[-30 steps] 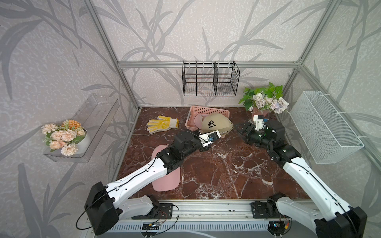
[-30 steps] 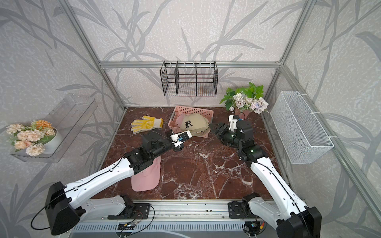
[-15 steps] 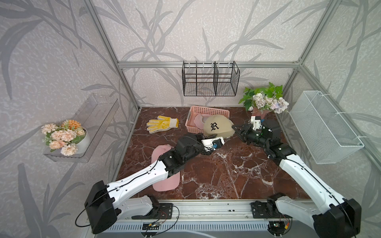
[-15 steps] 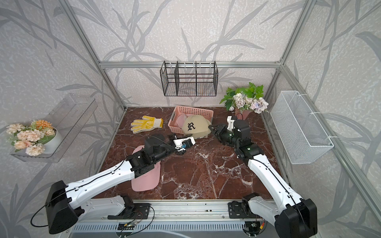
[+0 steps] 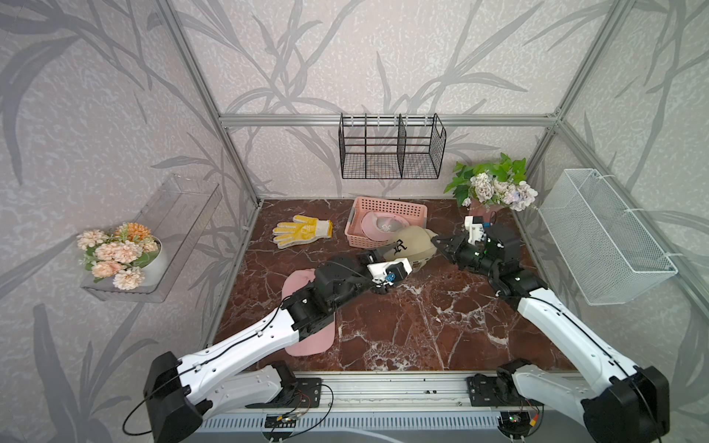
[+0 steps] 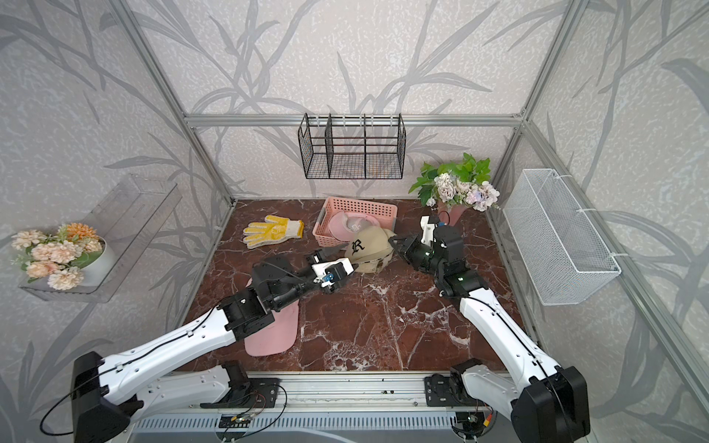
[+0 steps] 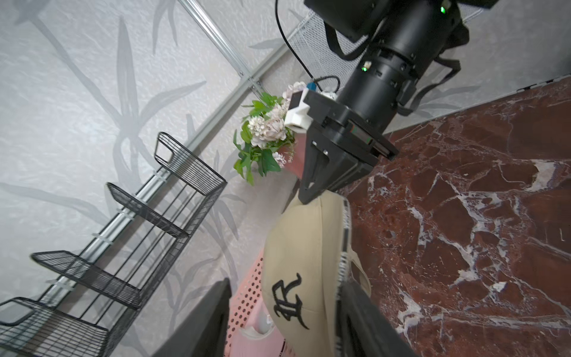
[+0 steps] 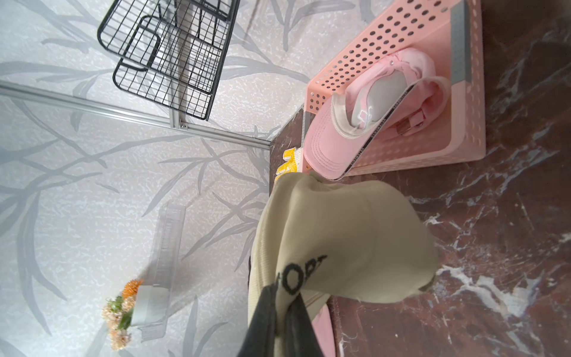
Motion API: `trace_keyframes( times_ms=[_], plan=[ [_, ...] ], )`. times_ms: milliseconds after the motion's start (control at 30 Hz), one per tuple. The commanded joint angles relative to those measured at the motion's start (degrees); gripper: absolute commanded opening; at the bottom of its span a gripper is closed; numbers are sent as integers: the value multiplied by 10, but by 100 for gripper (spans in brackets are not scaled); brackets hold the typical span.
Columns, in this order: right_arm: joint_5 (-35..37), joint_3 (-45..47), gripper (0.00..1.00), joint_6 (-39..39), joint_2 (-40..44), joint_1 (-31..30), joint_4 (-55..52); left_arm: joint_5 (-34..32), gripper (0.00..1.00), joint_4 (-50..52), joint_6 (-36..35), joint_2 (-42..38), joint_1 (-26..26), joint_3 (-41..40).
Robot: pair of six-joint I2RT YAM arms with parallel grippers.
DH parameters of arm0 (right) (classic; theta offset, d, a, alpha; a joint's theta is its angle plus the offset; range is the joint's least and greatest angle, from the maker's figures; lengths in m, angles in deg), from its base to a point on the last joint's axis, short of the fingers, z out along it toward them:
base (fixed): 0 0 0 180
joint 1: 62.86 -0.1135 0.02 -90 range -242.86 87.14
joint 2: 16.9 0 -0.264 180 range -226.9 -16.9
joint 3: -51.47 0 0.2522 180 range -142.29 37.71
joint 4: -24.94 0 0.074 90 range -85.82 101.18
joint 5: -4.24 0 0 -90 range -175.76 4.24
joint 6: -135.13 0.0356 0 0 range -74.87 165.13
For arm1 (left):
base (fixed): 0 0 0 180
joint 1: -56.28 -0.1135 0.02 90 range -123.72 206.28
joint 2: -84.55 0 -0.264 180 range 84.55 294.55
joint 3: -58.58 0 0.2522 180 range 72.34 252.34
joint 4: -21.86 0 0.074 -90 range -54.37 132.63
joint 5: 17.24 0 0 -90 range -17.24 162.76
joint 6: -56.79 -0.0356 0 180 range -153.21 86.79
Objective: Turn the baseball cap inside out
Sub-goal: Place the baseball cap at the center of the board.
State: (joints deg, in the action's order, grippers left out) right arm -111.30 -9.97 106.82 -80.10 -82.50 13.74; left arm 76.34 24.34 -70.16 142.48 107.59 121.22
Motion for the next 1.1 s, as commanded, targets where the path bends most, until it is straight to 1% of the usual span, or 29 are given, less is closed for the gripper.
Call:
trace_keyframes(
  times_ms=[0,67,133,167,200,233,367,433,500,733,833,967,1067],
  plan=[
    [6,14,0,-99,8,-32,82,-14,69,-38,116,-56,0,-23],
    [6,24,0,-136,3,-57,109,-52,71,-47,166,-76,-1,-29],
    [2,37,0,-169,-5,-83,146,-98,71,-37,221,-88,-1,-23],
    [7,44,0,-173,-8,-94,163,-122,70,-37,246,-91,-1,-21],
    [12,51,0,-197,-13,-108,182,-145,70,-34,271,-94,-2,-18],
    [13,58,0,-205,-20,-120,202,-159,69,-25,291,-96,-3,-13],
    [-3,73,0,-232,-56,-161,280,-167,68,-9,328,-99,-5,-6],
    [5,80,0,-248,-74,-181,308,-170,68,-17,339,-102,-6,-14],
    [13,81,0,-249,-94,-192,321,-179,68,-20,347,-104,-5,-17],
    [34,108,0,-227,-151,-226,391,-193,67,-4,354,-110,-8,-18],
    [45,128,0,-216,-170,-235,440,-194,67,-3,357,-107,-9,-17],
    [70,173,0,-207,-174,-235,472,-192,68,10,362,-96,-12,-9],
    [83,207,0,-207,-165,-235,475,-191,68,16,363,-86,-14,-4]
  ],
)
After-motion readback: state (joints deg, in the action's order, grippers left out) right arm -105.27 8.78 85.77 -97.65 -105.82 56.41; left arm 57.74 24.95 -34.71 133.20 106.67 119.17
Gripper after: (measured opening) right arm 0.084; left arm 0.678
